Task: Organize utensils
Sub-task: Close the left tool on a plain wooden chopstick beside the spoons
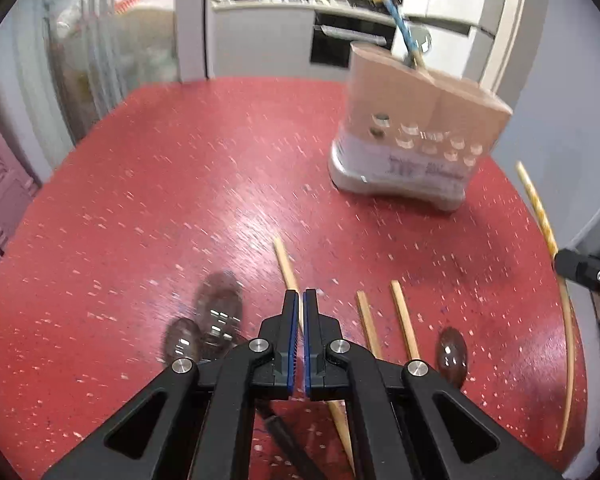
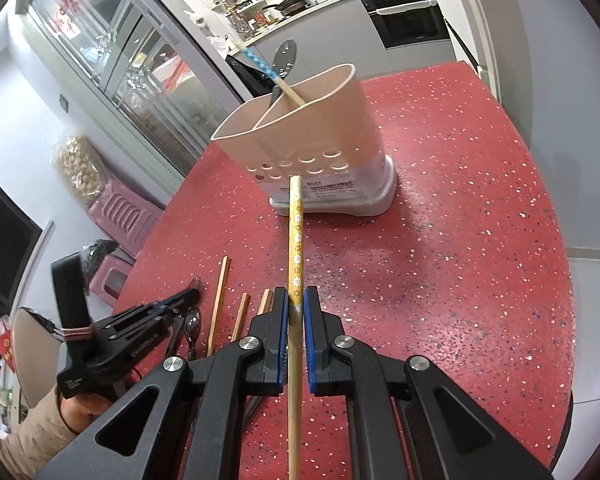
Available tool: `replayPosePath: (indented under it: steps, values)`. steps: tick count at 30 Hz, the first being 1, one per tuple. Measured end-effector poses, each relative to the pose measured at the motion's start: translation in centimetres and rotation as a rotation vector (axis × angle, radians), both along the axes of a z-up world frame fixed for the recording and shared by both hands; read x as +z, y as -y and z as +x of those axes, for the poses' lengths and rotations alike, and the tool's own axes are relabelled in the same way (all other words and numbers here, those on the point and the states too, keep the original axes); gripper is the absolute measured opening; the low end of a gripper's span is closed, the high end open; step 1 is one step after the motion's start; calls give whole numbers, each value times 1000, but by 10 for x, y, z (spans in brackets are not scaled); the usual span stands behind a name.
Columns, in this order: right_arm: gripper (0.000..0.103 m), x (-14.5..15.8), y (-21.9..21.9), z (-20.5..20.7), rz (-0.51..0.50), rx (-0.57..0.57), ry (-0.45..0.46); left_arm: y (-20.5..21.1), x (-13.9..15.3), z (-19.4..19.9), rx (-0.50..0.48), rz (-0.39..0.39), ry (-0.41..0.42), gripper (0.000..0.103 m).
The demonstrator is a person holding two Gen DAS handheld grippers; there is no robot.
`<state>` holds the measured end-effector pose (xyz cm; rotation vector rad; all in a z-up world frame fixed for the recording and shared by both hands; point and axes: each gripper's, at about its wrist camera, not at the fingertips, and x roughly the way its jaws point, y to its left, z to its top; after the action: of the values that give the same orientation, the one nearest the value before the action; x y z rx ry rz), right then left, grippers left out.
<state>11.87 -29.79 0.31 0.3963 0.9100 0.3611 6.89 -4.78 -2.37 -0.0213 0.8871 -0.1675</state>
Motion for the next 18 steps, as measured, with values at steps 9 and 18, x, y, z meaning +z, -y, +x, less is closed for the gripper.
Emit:
replayPosePath:
  steps: [9, 18]
  values:
    - [8, -7, -1, 3, 26, -7, -23, -16, 40, -31, 14, -10, 216, 32]
    - [8, -9, -7, 3, 16, 4, -29, -17, 42, -23, -39, -87, 262, 103]
